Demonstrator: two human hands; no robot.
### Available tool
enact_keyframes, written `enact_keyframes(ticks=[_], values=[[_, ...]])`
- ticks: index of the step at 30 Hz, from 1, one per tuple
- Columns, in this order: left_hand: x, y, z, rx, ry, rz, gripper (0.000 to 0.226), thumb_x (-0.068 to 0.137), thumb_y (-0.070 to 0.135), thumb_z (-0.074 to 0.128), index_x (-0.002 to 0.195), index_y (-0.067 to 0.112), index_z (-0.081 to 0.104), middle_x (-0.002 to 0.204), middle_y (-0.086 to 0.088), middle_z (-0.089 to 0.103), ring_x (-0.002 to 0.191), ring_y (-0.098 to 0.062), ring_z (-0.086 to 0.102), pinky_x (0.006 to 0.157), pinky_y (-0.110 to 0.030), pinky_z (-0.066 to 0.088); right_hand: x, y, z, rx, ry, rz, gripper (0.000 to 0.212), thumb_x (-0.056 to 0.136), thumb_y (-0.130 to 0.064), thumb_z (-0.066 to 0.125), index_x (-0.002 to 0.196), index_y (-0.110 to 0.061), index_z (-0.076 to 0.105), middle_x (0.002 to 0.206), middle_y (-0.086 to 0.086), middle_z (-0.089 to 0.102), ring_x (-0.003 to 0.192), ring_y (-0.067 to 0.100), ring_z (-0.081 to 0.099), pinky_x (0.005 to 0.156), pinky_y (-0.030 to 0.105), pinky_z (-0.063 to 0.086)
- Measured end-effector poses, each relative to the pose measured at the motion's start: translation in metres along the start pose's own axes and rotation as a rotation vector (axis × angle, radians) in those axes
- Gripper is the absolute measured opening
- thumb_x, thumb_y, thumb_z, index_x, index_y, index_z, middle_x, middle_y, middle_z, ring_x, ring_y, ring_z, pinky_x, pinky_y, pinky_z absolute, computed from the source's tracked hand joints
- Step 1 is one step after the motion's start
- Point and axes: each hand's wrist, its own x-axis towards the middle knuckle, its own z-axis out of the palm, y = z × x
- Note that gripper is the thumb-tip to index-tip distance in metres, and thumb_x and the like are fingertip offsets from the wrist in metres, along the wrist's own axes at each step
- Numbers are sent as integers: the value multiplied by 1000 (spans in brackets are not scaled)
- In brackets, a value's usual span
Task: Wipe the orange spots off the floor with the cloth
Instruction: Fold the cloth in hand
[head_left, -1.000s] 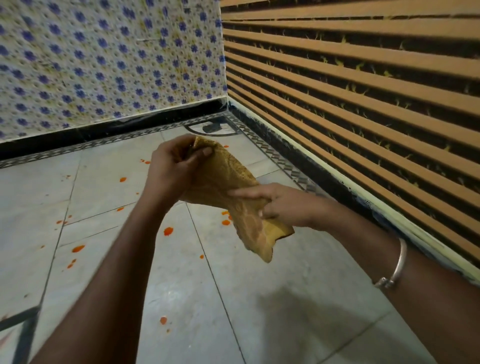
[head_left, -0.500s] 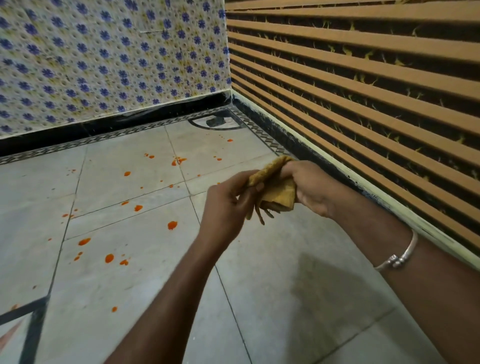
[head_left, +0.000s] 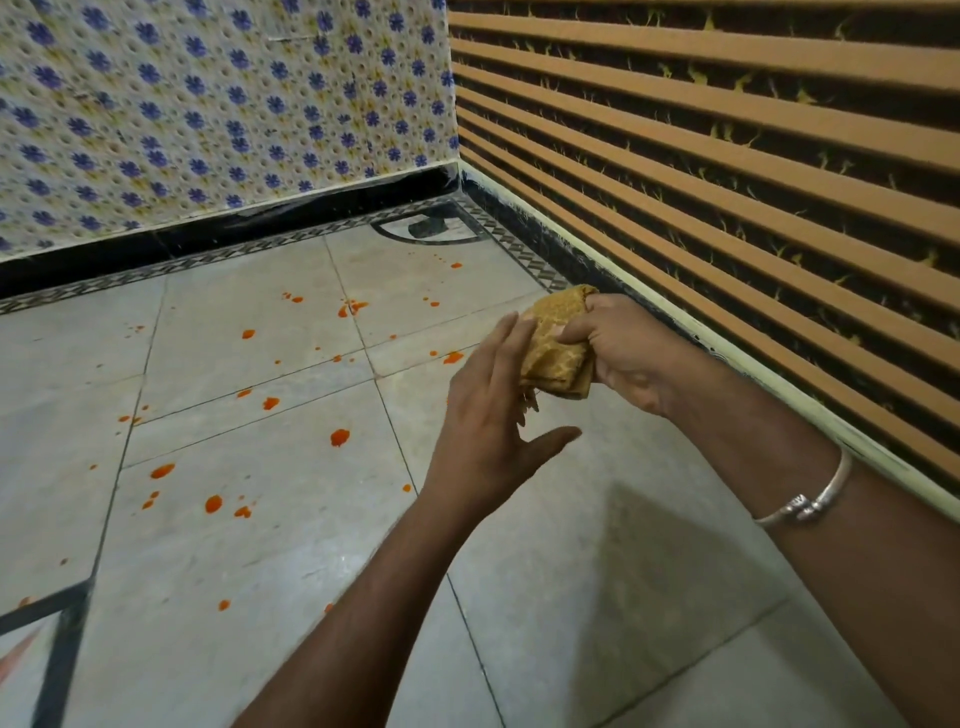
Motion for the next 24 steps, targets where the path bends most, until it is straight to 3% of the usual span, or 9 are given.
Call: enact_keyframes(ticks=[2, 6, 9, 12, 14, 17, 19, 21, 24], values=[[2, -3, 4, -10, 5, -60, 99, 86, 22, 82, 164, 22, 21, 167, -7, 33, 151, -23, 37, 118, -40, 38, -1, -1, 5, 69, -48, 35, 30, 102, 2, 50, 131, -1, 55, 121, 20, 68, 103, 26, 71, 79, 37, 63], [4, -9, 2, -321, 62, -271, 56, 96, 4, 64, 148, 22, 54, 129, -1, 71, 104, -15, 70, 82, -30, 59, -4, -3, 6, 109, -220, 116, 35, 101, -17, 60, 130, 2, 56, 118, 22, 67, 98, 26, 73, 75, 36, 65], [-4, -20, -6, -590, 42, -491, 31, 103, 7, 51, 127, 18, 66, 99, -10, 76, 79, -37, 72, 58, -40, 57, -3, -8, -12, -102, -312, 158, 49, 99, -42, 61, 131, -5, 59, 130, 22, 62, 107, 34, 73, 79, 37, 64], [-9, -30, -12, -790, 104, -779, 20, 105, 10, 51, 119, 12, 65, 105, -14, 75, 94, -47, 70, 72, -43, 60, 3, -4, -20, -279, -180, -21, 30, 100, -33, 63, 123, -15, 69, 128, 16, 63, 106, 29, 74, 78, 34, 63], [-11, -31, -17, -1067, 91, -968, 28, 103, 11, 54, 129, 7, 61, 118, -16, 75, 104, -39, 74, 84, -48, 63, 9, 10, -19, -411, -115, -107, 34, 96, -26, 69, 129, -24, 64, 130, 5, 61, 119, 24, 64, 88, 37, 58], [-16, -24, -24, -1380, 4, -1080, 35, 99, 13, 52, 132, 7, 59, 115, -17, 74, 94, -35, 75, 61, -36, 62, 11, 44, -13, -336, -305, 119, 49, 93, -41, 70, 136, -22, 59, 129, 5, 65, 120, 28, 62, 96, 43, 54], [-22, -23, -20, -1379, -62, -1075, 33, 99, 16, 55, 130, 9, 61, 114, -16, 75, 95, -34, 75, 67, -38, 64, 10, 62, -9, -206, -375, 222, 47, 92, -43, 69, 128, -12, 65, 121, 13, 73, 111, 30, 70, 88, 41, 60], [-31, -25, -12, -1276, -129, -1085, 36, 98, 20, 64, 133, 11, 61, 121, -14, 75, 107, -34, 74, 84, -43, 64, 14, 72, -7, -132, -314, 221, 38, 93, -31, 72, 122, -8, 67, 113, 14, 76, 101, 27, 74, 82, 38, 63], [-40, -40, -3, -1162, -184, -1145, 42, 94, 12, 71, 135, 8, 61, 123, -15, 74, 113, -36, 72, 98, -51, 58, 18, 86, -2, -233, -269, 198, 24, 93, -22, 74, 114, -12, 68, 106, 9, 76, 91, 21, 75, 71, 31, 62]])
